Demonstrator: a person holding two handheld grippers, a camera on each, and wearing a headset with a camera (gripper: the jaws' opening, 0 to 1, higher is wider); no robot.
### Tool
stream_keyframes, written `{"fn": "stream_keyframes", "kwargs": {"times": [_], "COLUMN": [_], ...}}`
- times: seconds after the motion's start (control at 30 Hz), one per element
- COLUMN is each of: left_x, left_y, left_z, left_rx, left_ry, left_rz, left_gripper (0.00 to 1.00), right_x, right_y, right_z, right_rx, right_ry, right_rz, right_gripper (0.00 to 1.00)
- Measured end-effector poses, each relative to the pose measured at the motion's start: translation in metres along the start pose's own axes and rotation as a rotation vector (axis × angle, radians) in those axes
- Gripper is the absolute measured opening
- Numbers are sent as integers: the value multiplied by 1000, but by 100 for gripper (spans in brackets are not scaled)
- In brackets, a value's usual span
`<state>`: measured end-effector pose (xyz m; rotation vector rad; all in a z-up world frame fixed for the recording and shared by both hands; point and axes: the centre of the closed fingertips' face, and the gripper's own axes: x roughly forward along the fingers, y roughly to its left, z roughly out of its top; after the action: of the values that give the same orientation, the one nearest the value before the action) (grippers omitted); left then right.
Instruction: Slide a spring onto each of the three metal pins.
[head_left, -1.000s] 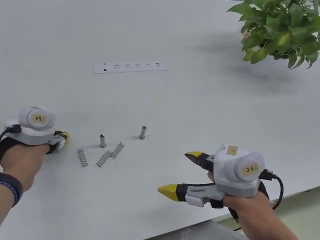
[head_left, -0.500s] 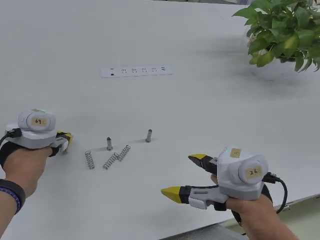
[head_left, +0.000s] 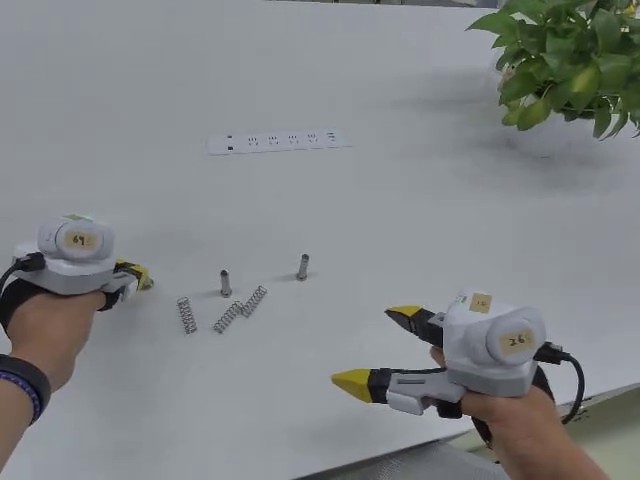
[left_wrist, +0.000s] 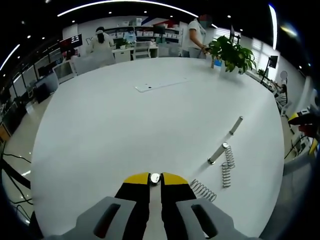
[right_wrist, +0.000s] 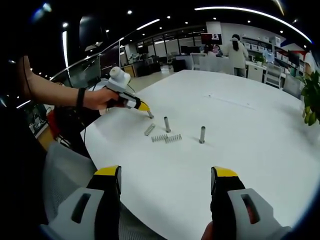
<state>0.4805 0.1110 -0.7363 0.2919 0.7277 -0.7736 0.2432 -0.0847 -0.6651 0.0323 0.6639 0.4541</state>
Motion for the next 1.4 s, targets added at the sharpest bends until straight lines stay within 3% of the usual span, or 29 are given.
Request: {"fn": "stream_keyframes", "kwargs": {"times": [0.63,0.8,1.4], "left_x": [0,1,-2], "left_y": [-8,-12,-16], "left_z": [3,-4,-6], "left_rx": [23,36,49], "left_ry": [0,25,27], "left_rz": [-6,-14,-16], "left_gripper": [0,0,0], "right_x": [-2,-2,-2], "right_y": [-1,0,-3], "right_z": [0,0,0], "right_rx": [-2,-2,-2], "right_ry": [-7,-5,-7], "right_rz": [-2,1,-3], "right_gripper": [73,73,73]}}
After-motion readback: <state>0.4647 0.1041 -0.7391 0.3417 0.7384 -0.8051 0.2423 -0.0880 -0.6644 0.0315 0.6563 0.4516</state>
